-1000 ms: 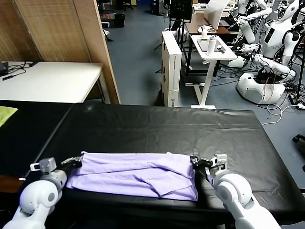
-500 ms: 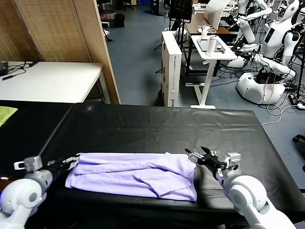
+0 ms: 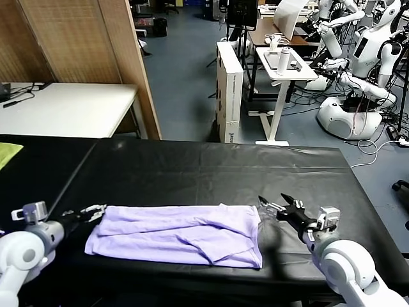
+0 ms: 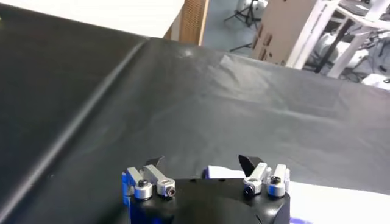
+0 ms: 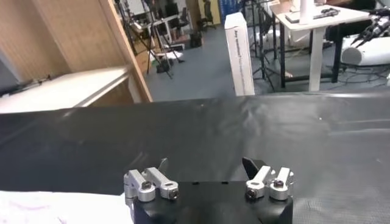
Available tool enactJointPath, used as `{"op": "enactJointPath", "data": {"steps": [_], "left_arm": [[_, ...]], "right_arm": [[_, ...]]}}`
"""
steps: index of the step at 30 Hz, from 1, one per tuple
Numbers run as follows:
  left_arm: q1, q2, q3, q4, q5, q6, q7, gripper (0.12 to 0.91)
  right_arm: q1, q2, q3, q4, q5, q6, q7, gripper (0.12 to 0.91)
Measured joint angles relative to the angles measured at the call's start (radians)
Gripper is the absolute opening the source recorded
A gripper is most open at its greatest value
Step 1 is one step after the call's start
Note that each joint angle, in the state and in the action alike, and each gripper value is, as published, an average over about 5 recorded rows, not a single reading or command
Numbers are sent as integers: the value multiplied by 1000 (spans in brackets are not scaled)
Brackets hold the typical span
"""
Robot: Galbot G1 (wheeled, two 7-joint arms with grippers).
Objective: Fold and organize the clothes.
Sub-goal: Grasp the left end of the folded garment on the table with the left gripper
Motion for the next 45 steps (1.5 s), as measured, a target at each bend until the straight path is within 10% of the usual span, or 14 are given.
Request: {"op": "enactJointPath", "data": {"steps": [14,45], "left_arm": [[117,34,-57,10,75,0,194,907],[165,-28,-55,28,62,-1,243,907]], "right_arm": [[-112,-17,104,-13,2,97,-50,907],[-157,-13,134,-19,-9,99,-52,907]]}}
